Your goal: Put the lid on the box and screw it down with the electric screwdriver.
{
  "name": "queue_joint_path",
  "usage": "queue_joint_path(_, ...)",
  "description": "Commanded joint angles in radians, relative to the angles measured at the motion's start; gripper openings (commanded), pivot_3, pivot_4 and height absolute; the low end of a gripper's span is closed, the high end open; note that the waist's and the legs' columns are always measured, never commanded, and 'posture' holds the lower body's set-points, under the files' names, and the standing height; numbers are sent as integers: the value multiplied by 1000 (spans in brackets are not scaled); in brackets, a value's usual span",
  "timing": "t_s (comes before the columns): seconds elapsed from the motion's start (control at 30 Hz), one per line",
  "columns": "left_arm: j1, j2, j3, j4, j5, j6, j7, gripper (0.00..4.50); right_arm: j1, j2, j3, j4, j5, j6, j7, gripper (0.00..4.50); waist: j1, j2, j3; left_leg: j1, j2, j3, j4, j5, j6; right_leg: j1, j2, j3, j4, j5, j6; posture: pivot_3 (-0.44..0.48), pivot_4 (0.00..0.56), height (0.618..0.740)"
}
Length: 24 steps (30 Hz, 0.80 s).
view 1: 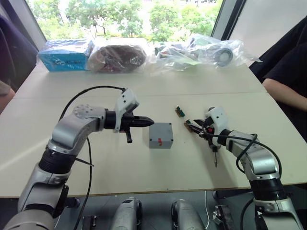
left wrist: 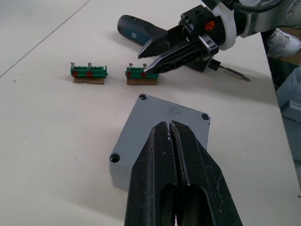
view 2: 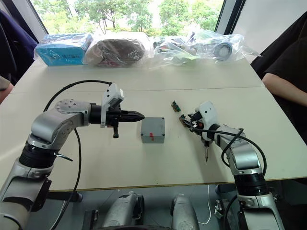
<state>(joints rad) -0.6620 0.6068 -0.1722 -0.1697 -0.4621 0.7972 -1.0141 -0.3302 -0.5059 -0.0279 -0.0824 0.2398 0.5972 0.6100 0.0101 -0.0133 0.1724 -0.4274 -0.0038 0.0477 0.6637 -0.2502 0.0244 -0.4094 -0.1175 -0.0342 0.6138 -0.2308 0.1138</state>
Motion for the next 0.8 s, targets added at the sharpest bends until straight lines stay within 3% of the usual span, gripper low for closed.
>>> queue_joint_path(0.03,-2,7,12,-27,1,-15,6,0,-20,-4,-6,9,-3,-17,-4,1112,0,0,0,0,0,0,0,0,0,0,0,0,0,0,0,0,150,740)
queue_joint_path(0.1,-2,6,11,-26,1,-16,8,0,-20,-6,-3,13,-6,-20,-3,238,0,0,0,0,0,0,0,0,0,0,0,0,0,0,0,0,150,740)
queue_joint_path(0.13,-2,4,12,-26,0,-17,10,0,-19,-8,1,15,-9,-21,-2,45,0,0,0,0,0,0,0,0,0,0,0,0,0,0,0,0,150,740)
queue_joint_path(0.67,-3,-10,9,-33,-4,-13,38,0,-56,-47,-13,-63,-6,51,-21,45,-1,0,0,0,0,0,0,0,0,0,0,0,0,0,0,0,150,740)
queue_joint_path(0.8,-2,-18,8,-36,-5,-11,46,0,-81,-68,-16,-95,10,137,-24,1669,0,0,0,0,0,0,0,0,0,0,0,0,0,0,0,0,150,740)
